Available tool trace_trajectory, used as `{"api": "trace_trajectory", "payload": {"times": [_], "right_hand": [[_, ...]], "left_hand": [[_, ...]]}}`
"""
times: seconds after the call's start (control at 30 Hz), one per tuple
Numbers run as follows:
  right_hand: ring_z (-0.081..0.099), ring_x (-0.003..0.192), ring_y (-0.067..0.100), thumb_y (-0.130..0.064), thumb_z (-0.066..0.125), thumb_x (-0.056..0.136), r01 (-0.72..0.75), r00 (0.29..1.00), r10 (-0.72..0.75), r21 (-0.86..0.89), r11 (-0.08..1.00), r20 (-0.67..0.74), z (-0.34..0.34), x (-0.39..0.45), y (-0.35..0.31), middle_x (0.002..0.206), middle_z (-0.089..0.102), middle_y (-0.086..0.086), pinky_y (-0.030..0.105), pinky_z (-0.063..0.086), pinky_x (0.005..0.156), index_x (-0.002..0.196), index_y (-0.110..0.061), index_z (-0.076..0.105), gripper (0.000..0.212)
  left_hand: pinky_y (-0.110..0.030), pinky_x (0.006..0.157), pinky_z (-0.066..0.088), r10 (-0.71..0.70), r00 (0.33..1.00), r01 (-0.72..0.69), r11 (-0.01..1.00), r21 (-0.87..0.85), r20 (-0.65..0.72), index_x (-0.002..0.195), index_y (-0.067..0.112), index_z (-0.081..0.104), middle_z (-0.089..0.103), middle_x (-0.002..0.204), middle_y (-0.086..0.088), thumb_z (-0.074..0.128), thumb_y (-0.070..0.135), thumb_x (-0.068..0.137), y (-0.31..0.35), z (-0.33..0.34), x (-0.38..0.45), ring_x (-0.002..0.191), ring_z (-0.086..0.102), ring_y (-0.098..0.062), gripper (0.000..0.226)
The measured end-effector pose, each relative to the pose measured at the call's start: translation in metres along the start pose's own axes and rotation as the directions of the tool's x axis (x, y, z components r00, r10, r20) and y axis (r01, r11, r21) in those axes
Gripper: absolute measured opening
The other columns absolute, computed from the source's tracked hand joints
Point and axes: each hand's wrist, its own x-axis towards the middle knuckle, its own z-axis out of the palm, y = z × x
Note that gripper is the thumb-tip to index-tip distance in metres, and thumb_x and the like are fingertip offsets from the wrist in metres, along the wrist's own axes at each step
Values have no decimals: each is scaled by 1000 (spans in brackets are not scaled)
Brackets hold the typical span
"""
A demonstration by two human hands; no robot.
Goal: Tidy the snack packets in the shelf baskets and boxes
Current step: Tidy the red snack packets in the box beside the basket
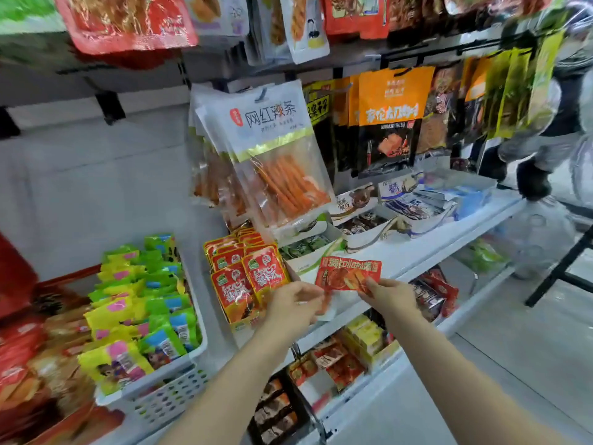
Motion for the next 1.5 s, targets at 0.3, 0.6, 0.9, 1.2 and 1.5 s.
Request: {"api": "trace_trajectory", "payload": {"times": [0.3, 0.6, 0.9, 1.2, 1.5], "right_hand": [[57, 116, 26, -19, 66, 89, 455, 860, -449, -762, 461, 241, 23, -25, -26, 135, 55, 11, 38, 48, 90, 134, -14, 55, 46], [60, 61, 2, -19, 72, 83, 939, 315, -609, -333, 88, 728, 130, -215, -44, 76, 72, -8, 23, 51, 61, 92, -22, 78, 11], [70, 87, 25, -7, 67, 83, 987, 159, -393, -139, 79, 906, 277, -310, 27, 94, 76, 7, 29, 47, 80, 96, -11, 77, 17], [63, 105, 29, -14, 62, 89, 974, 191, -338, -220, -48, 922, 354, -302, 74, 117, 63, 8, 40, 50, 91, 122, -18, 66, 33], [62, 100, 27, -20, 75, 81, 972, 181, -414, -226, -62, 892, 366, -289, 101, 107, 65, 4, 41, 51, 83, 106, -19, 70, 26]], "left_hand": [[-31, 82, 56, 146, 988, -138, 979, 150, -40, 97, 16, 68, 69, 97, 3, 61, 1, 92, 10, -36, 7, 88, 64, -16, 17], [-30, 82, 51, 542, 815, -272, 669, 692, -205, 95, 13, 70, 71, 92, -1, 69, 3, 79, 8, -236, -109, 87, 67, -19, 19], [-24, 81, 45, 313, 858, 66, 720, 690, -408, 113, 18, 70, 71, 109, 5, 59, 26, 97, -106, -371, -172, 97, 63, -12, 21], [-21, 45, 30, 273, 892, 4, 793, 609, -361, 81, 15, 66, 54, 57, 3, 51, 37, 100, -152, -374, -156, 49, 47, -7, 33], [-32, 76, 56, 247, 905, -21, 839, 543, -347, 95, 26, 74, 72, 81, 8, 58, 44, 94, -153, -386, -151, 76, 65, -4, 24]]}}
